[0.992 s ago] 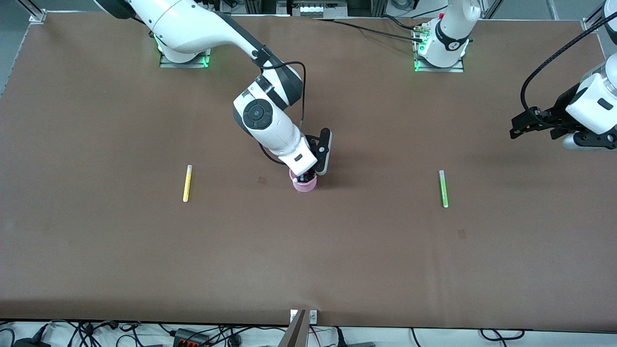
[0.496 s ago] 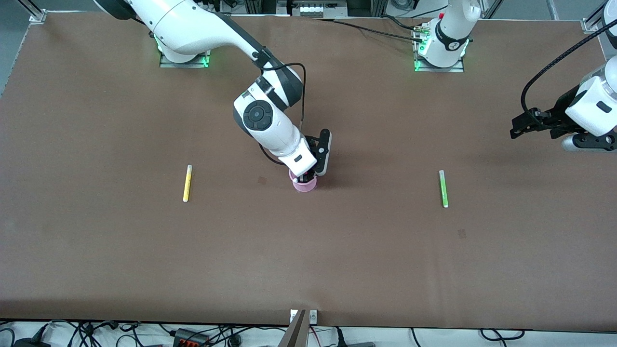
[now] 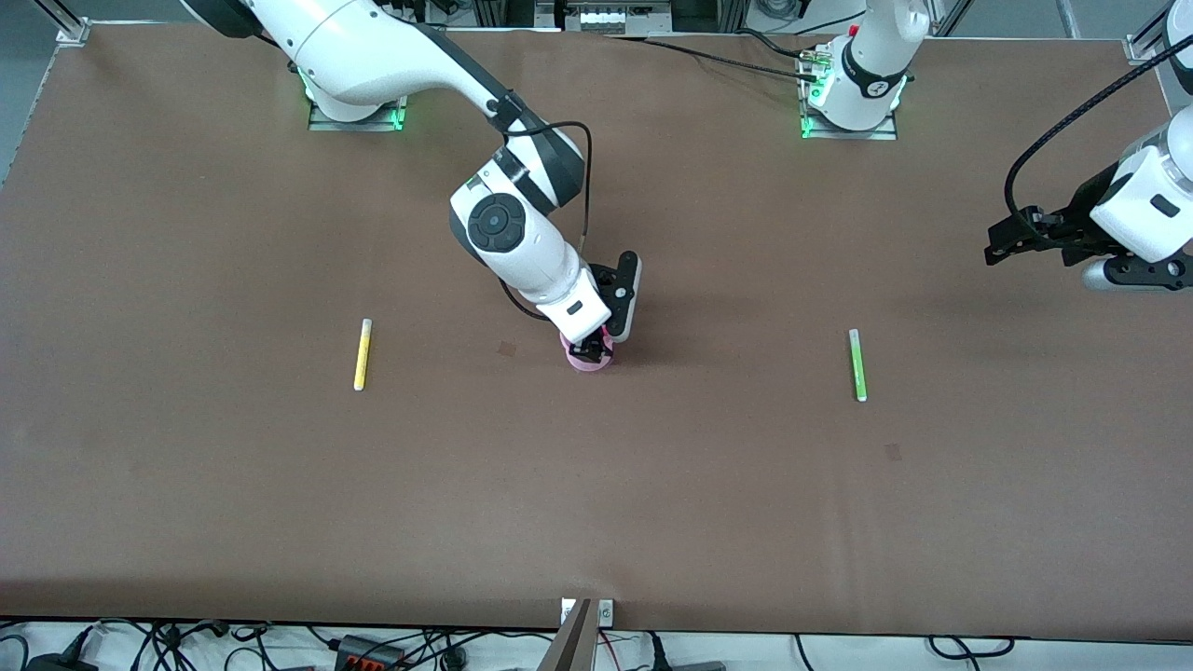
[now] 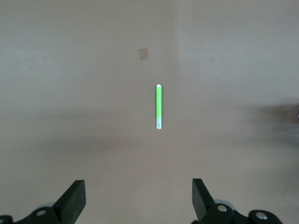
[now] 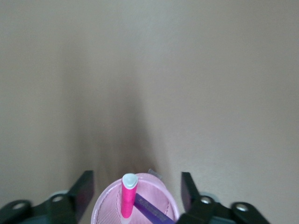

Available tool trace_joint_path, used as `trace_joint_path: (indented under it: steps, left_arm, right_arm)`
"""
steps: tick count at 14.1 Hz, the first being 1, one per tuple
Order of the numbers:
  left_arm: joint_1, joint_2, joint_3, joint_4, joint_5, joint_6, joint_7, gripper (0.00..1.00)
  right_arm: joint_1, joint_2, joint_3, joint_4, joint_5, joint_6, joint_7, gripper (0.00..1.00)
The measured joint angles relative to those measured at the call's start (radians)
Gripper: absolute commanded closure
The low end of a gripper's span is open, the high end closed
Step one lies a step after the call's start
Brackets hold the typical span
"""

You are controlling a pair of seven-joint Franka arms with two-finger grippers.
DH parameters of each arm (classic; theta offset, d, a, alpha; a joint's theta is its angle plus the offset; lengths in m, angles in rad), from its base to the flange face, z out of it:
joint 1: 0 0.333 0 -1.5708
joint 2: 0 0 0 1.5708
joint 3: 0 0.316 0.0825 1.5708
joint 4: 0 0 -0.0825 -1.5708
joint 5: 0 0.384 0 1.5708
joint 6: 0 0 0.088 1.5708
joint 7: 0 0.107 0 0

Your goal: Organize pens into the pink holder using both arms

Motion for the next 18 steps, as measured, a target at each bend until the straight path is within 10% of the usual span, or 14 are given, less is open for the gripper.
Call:
trace_joint_path:
  steps: [18]
  left_arm:
    - [0.0,0.0,0.0,0.014,0.0,0.0,0.008,0.0]
  right_arm:
    - [-0.305,-0.289,-0.045,0.048,0.0,-0.861,0.831,0.0]
